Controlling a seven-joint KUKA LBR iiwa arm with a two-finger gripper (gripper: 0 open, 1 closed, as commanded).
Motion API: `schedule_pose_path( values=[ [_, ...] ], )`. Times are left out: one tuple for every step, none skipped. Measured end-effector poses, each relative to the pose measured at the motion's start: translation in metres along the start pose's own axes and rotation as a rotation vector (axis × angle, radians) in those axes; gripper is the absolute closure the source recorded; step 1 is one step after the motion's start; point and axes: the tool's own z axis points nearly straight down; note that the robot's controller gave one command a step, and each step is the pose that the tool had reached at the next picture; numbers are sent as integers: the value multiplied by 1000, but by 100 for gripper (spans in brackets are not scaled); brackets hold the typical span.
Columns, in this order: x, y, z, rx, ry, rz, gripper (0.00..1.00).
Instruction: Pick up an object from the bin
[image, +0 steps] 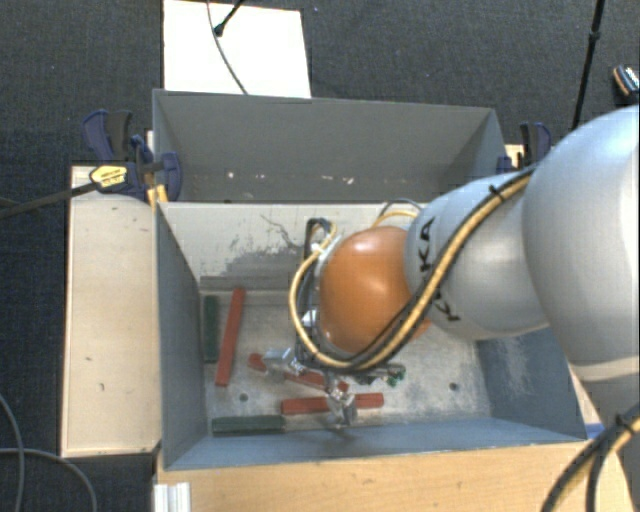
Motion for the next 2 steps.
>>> schedule_pose_path(
  values=[
    [-2,-1,-2,3,-5,0,100],
    [-11,8,-156,5,-10,-9,100]
  ],
)
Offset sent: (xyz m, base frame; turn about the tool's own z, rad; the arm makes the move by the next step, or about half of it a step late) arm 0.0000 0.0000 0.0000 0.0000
